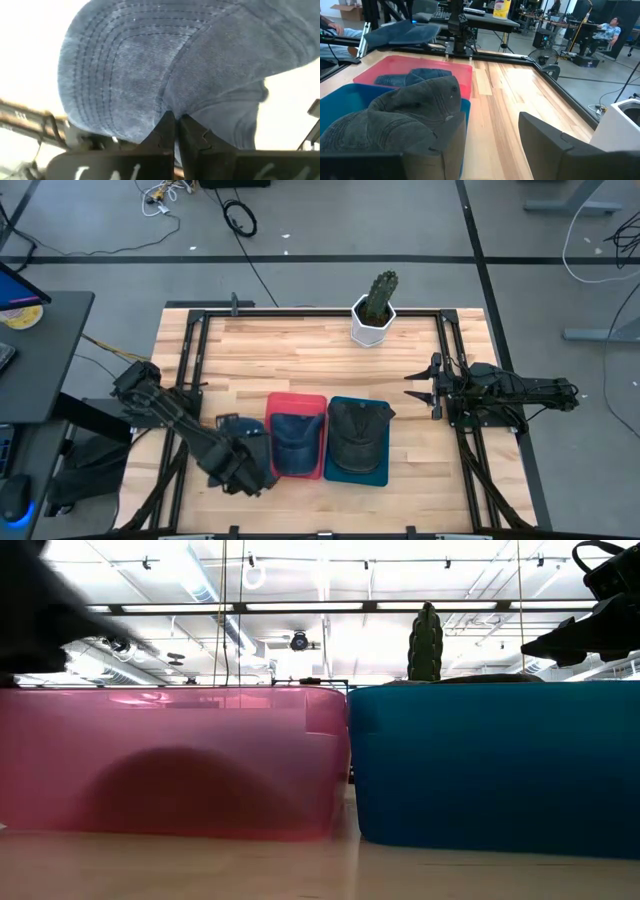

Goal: Pick & Place hat
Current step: Put the blue cap into the pink bin

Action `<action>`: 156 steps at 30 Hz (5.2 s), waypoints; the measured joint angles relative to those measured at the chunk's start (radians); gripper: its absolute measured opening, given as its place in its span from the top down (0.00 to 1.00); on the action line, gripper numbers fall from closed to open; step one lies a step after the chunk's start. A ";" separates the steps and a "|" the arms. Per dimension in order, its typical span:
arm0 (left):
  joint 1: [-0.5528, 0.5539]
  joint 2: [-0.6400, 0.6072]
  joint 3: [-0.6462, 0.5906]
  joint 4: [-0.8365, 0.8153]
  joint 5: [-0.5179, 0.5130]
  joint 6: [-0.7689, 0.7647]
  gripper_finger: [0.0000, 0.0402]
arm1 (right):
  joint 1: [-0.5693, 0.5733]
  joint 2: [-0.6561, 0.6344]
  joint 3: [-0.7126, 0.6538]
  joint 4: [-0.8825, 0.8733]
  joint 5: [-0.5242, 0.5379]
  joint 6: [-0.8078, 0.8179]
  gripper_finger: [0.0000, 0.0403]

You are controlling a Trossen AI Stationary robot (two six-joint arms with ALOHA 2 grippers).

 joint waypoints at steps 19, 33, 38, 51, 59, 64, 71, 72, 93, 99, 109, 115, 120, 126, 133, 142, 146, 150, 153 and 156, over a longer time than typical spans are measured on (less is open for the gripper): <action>0.375 0.004 0.032 0.357 -0.069 0.608 0.99 | 0.000 0.000 0.000 0.000 0.000 0.000 0.53; 0.411 0.150 0.032 0.416 0.006 0.634 0.98 | 0.000 0.000 0.000 0.000 0.000 0.000 0.53; 0.411 0.212 0.032 0.416 0.012 0.602 0.98 | 0.000 0.000 0.000 0.000 0.000 0.000 0.53; 0.461 0.212 0.069 0.430 0.001 0.420 0.99 | 0.000 0.000 0.000 0.000 0.000 0.000 0.53; 0.483 0.214 0.070 0.420 -0.006 0.350 0.97 | 0.000 0.000 0.000 0.000 0.000 0.000 0.53; 0.482 0.214 0.070 0.430 -0.006 0.312 0.94 | 0.000 0.000 0.000 0.000 0.000 0.000 0.53; 0.482 0.214 0.070 0.433 -0.010 0.317 0.78 | 0.000 0.000 0.000 0.000 0.000 0.000 0.53; 0.482 0.214 0.070 0.433 -0.010 0.316 0.75 | 0.000 0.000 0.000 0.000 0.000 0.000 0.53; 0.330 0.175 0.064 0.218 -0.002 0.058 0.66 | 0.000 0.000 0.000 0.000 0.000 0.000 0.53; 0.285 0.166 0.064 0.263 0.007 0.000 0.71 | 0.000 0.000 0.000 0.000 0.000 0.000 0.53; 0.295 0.192 0.059 0.331 0.025 0.027 0.86 | 0.000 0.000 0.000 0.000 0.000 0.000 0.53; 0.303 0.164 0.061 0.329 0.031 0.056 0.98 | 0.000 0.000 0.000 0.001 0.000 0.000 0.53; 0.303 0.127 0.062 0.275 0.027 0.030 0.99 | 0.000 0.000 0.000 0.001 0.000 0.000 0.53; 0.306 0.120 0.051 0.182 0.002 -0.019 1.00 | 0.000 0.000 0.000 0.001 0.000 0.000 0.53; 0.328 0.123 -0.101 0.438 0.062 0.011 1.00 | 0.000 0.000 0.000 0.001 0.000 0.000 0.53; 0.341 0.124 -0.184 0.548 0.109 0.003 1.00 | 0.000 0.000 0.000 0.001 0.000 0.000 0.53; 0.342 0.124 -0.184 0.544 0.108 0.007 1.00 | 0.000 0.000 0.000 0.001 0.000 0.000 0.53; 0.343 0.120 -0.183 0.534 0.093 0.007 0.99 | 0.000 0.000 0.000 0.000 0.000 0.000 0.53; 0.343 0.115 -0.164 0.509 0.085 0.010 0.98 | 0.000 0.000 0.000 0.001 0.000 0.000 0.53; 0.343 0.110 -0.131 0.454 0.083 0.060 0.96 | 0.000 0.000 0.000 0.001 0.000 0.000 0.53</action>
